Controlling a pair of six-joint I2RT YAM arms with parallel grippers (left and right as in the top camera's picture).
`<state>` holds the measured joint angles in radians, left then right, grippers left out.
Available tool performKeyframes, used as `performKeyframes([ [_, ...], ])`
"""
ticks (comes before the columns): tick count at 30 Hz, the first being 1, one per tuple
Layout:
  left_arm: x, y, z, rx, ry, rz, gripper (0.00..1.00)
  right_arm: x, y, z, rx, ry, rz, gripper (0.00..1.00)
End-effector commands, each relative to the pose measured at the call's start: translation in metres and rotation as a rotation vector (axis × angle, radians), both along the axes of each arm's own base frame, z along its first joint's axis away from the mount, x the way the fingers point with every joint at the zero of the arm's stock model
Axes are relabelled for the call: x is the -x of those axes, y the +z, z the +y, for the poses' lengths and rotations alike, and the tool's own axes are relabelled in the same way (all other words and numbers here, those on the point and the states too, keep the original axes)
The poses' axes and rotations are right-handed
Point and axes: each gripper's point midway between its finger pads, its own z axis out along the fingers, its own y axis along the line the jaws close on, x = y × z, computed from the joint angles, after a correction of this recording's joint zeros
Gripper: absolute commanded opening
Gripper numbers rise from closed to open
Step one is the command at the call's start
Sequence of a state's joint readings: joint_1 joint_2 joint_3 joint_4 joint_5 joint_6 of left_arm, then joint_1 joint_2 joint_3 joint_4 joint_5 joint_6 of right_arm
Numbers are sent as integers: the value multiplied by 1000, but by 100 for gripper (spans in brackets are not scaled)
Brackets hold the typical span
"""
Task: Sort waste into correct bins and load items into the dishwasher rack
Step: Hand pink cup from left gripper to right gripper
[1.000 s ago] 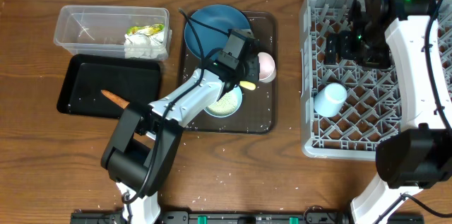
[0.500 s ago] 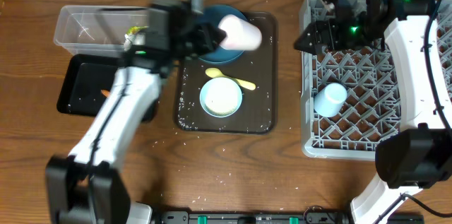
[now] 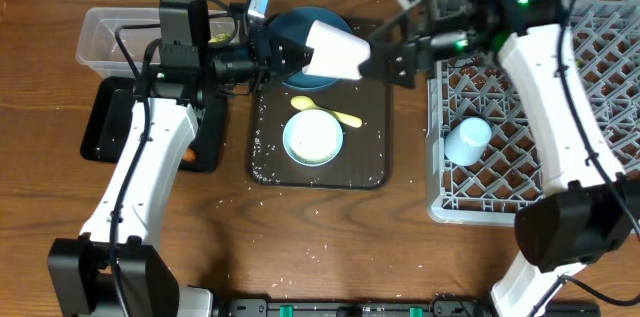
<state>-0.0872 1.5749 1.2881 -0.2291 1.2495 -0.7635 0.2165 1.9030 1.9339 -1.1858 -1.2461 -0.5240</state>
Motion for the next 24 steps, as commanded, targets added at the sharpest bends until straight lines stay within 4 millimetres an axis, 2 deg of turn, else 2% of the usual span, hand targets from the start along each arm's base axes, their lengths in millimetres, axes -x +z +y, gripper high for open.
performKeyframes([
  [1, 12, 11, -6, 46, -63, 17, 7, 18, 15, 21, -73, 90, -44, 83],
  [4, 15, 11, -12, 46, -79, 19, 6, 24, 15, 32, -78, 122, -66, 76],
  [6, 17, 11, -15, 46, -87, 19, 6, 26, 16, 36, -79, 132, -72, 67],
  [13, 17, 11, -16, 45, -88, 19, 7, 23, 16, 32, -74, 113, -46, 47],
  [16, 17, 11, -16, 42, -88, 8, 24, 15, 13, 23, -47, 67, -17, 45],
  [20, 8, 5, -13, 5, -46, -21, 36, -13, -11, -12, 164, -154, 59, 45],
  [24, -8, -5, -7, -75, 38, -80, 40, -29, -23, -69, 359, -416, 139, 47],
])
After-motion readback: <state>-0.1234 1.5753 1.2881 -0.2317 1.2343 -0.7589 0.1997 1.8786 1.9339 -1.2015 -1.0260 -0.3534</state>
